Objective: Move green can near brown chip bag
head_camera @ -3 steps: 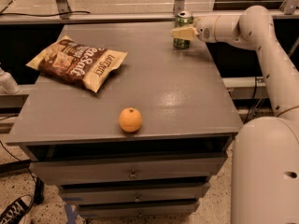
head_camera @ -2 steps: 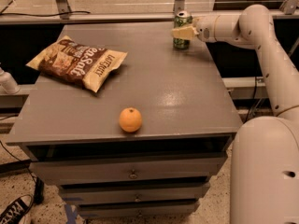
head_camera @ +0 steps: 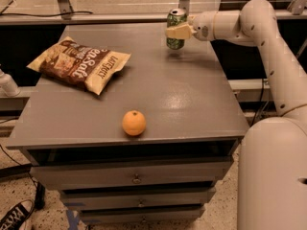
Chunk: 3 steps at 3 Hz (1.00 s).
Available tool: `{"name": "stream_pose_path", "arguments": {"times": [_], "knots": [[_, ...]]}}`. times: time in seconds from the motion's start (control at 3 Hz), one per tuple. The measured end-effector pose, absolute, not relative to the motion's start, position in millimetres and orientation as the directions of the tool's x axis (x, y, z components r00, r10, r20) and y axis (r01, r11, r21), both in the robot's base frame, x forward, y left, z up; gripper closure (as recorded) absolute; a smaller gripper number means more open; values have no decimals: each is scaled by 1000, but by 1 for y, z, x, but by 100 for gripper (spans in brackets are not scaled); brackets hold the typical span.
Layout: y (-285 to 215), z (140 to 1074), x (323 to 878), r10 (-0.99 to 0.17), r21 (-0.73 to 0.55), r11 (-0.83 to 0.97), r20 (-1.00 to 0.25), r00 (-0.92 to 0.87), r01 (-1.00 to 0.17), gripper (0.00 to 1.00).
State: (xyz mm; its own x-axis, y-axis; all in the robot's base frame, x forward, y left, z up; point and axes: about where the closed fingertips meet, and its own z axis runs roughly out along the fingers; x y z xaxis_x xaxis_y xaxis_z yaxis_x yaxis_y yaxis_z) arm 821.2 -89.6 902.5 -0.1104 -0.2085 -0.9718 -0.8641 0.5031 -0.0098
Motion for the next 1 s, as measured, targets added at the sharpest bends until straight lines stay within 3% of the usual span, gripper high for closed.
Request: {"name": "stream_pose_path", "arguments": {"times": [1.0], "knots": [[0,912,766,-177,20,345,-980,-86,-939,100]]}}
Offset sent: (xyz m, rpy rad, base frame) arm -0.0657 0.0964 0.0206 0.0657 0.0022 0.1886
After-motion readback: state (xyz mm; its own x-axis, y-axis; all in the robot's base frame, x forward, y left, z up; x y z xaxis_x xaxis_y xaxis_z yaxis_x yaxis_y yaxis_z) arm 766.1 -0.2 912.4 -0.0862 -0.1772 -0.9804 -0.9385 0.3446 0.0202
